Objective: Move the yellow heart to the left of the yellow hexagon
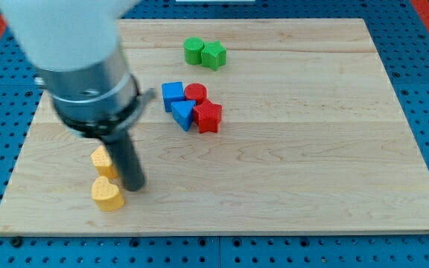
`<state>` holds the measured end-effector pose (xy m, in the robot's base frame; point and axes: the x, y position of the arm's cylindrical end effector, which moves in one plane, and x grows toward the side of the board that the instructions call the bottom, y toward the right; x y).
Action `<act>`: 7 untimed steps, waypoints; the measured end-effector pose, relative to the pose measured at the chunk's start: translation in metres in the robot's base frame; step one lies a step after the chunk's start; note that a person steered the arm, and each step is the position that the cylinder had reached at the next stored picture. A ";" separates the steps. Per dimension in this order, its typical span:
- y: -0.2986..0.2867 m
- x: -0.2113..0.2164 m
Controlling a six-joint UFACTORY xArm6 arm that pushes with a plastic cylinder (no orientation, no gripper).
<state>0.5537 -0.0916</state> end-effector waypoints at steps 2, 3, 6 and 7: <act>-0.078 0.029; -0.068 0.052; -0.158 0.035; -0.137 0.035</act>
<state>0.5882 -0.2286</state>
